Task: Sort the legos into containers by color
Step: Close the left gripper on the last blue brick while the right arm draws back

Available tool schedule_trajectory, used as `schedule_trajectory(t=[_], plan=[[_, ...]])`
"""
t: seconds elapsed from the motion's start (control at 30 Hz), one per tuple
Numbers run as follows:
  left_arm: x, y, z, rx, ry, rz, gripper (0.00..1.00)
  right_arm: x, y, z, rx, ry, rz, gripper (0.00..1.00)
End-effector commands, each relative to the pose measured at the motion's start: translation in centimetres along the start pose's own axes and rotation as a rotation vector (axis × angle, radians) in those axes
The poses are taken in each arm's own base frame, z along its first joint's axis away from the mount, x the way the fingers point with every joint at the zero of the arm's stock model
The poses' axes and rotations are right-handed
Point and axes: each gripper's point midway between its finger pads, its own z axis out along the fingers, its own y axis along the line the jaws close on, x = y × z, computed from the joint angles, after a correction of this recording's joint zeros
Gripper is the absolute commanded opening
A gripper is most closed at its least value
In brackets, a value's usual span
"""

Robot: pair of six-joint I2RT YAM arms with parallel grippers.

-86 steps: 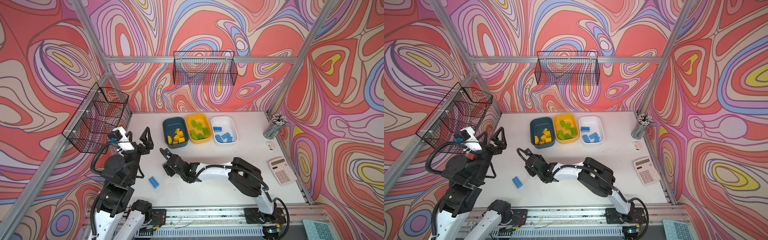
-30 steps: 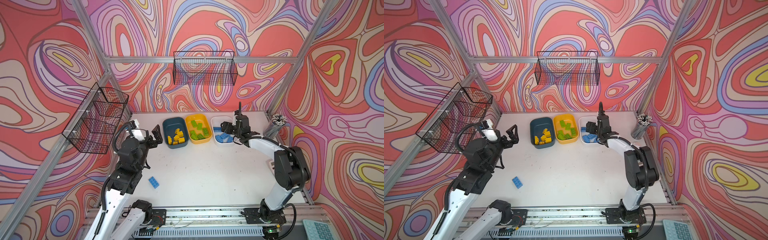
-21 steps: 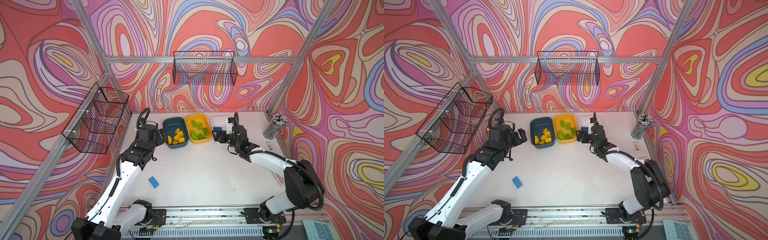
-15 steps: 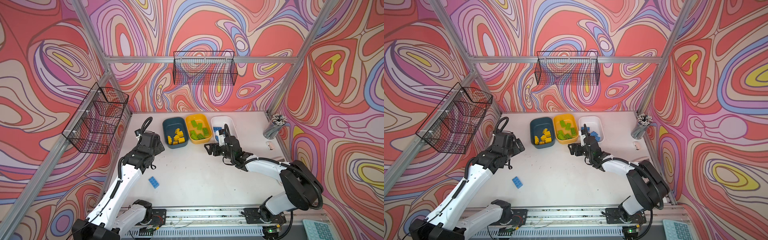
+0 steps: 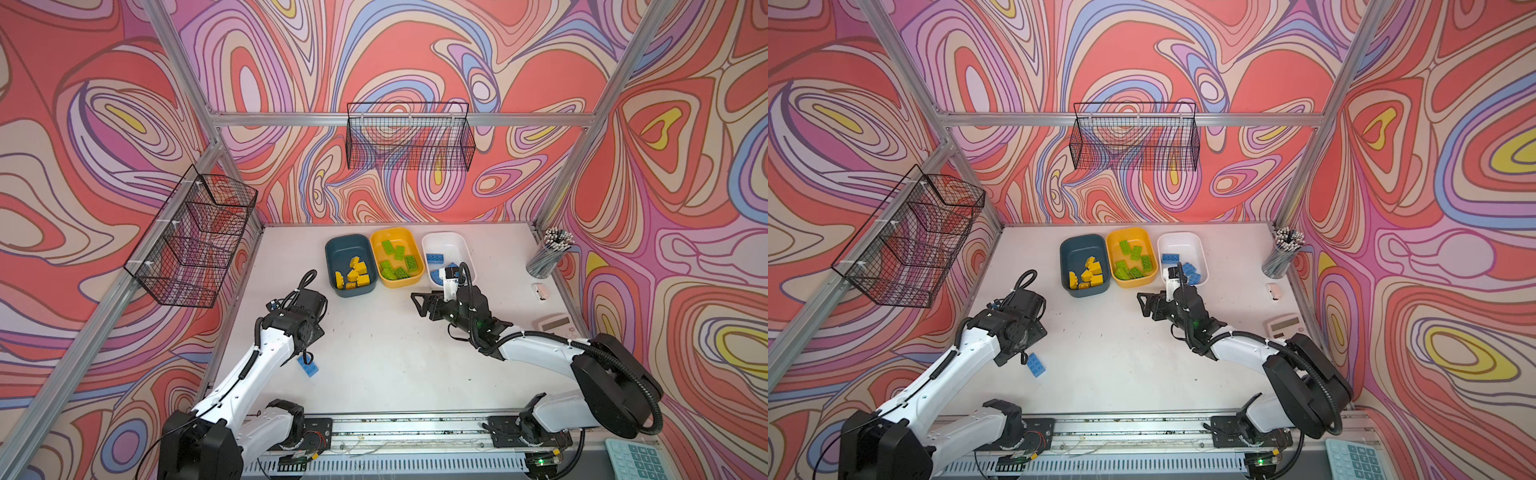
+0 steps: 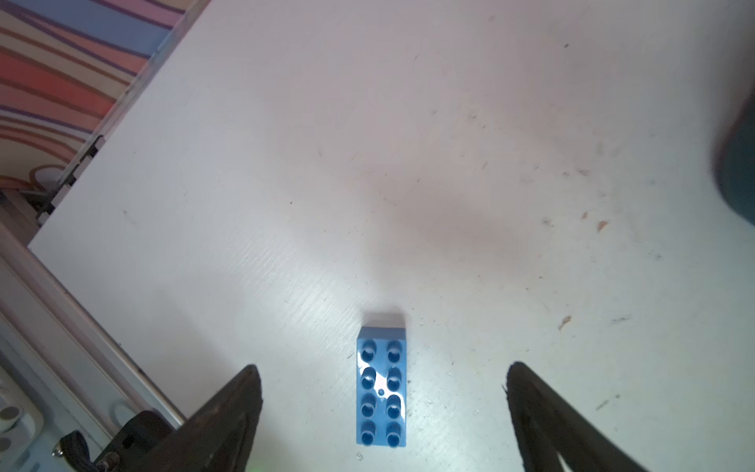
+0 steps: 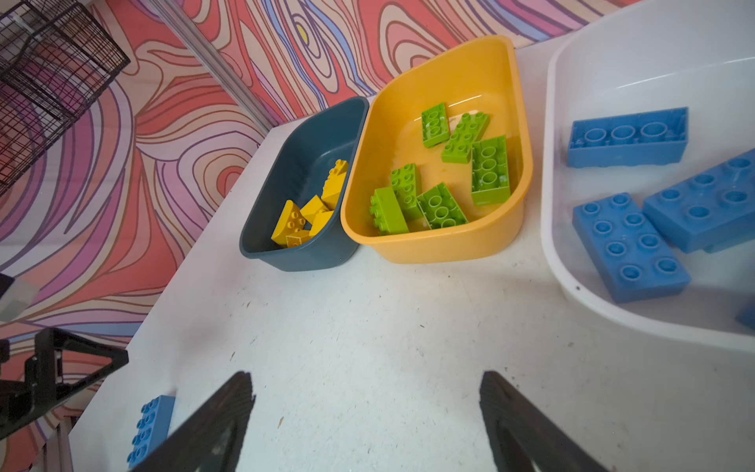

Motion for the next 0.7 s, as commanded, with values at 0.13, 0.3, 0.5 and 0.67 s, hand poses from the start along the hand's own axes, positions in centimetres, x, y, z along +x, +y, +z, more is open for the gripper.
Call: schedule_trajectory(t=[0.13,0.3,0.5,0.67], plan=[[3.2,1.6,2.9,-0.09,0.094,-0.068,0.88,-0.1,-0.6,0.4,0.022,-0.03,0.015,0.91],[4.3,0.5,4.6,-0.07,0.131,-0.075,0.85,0.4,-0.8,0.8,0.027,-0.015,0.019,0.91],[5.2,-0.7,6.1,-0.047,0.164,-0.057,0.75,0.6,-1.2,0.9,0.04,-0.014,0.016,0.91],[5.6,-0.9,6.5,-0.033,0.168,-0.061,0.55,0.8,-1.3,1.0,0.044,-0.007,0.016,0.91]])
